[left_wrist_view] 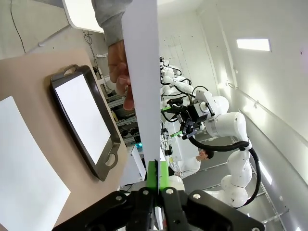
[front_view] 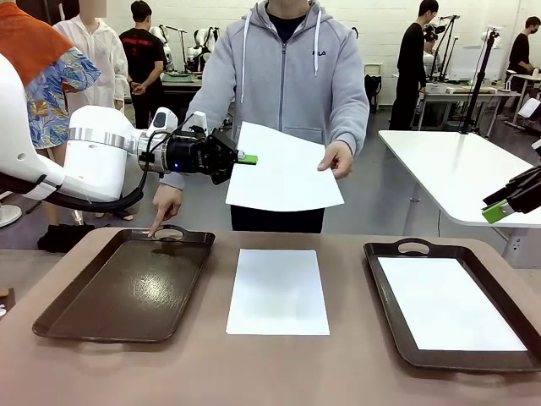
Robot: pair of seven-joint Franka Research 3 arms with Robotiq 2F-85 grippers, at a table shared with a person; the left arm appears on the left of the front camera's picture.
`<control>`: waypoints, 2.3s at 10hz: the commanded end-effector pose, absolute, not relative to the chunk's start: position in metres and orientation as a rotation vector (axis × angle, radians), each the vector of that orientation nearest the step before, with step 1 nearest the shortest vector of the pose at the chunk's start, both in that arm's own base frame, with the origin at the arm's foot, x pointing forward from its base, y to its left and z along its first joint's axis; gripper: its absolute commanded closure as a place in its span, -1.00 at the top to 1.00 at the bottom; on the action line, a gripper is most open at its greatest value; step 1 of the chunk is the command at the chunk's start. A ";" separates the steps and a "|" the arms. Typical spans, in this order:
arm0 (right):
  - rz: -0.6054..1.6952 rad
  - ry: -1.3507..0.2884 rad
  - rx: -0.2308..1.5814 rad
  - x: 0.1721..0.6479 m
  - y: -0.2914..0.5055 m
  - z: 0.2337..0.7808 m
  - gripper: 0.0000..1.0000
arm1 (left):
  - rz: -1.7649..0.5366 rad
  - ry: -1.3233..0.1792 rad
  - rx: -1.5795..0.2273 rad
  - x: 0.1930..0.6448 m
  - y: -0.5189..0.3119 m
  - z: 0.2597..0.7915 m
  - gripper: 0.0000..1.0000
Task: Sort the A4 documents.
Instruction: Receive the A4 Paper, then place the A4 Paper in the designated Handle tray.
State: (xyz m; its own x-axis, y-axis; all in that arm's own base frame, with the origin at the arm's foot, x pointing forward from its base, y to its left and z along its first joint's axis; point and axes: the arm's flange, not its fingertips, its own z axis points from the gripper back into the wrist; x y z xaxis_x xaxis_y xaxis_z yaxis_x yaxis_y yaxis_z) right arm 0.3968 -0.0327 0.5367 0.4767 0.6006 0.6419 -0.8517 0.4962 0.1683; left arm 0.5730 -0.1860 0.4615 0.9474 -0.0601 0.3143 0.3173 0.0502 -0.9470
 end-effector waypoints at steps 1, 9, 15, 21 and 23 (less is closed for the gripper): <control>0.938 -0.550 0.515 0.397 -0.032 0.536 1.00 | -0.276 -0.211 -1.493 0.574 -0.186 0.462 -1.00; 0.938 -0.550 0.515 0.397 -0.032 0.536 1.00 | -0.276 -0.211 -1.493 0.574 -0.186 0.462 -1.00; 0.938 -0.550 0.515 0.397 -0.032 0.536 1.00 | -0.363 -0.220 -1.265 0.564 -0.170 0.471 -0.98; 0.938 -0.550 0.515 0.397 -0.032 0.536 1.00 | -0.260 0.027 -1.170 0.531 -0.068 0.454 -0.98; 0.938 -0.550 0.515 0.397 -0.032 0.536 1.00 | -0.210 0.067 -1.101 0.522 -0.048 0.450 -0.98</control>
State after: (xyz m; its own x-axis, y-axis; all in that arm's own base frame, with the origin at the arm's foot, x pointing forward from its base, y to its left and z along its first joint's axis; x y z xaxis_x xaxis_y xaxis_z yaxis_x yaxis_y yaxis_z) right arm 0.3968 -0.0330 0.5366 0.4771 0.6000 0.6421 -0.8514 0.4966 0.1686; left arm 0.5275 -0.0467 0.4401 0.9774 -0.1931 0.0860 0.1596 0.4070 -0.8994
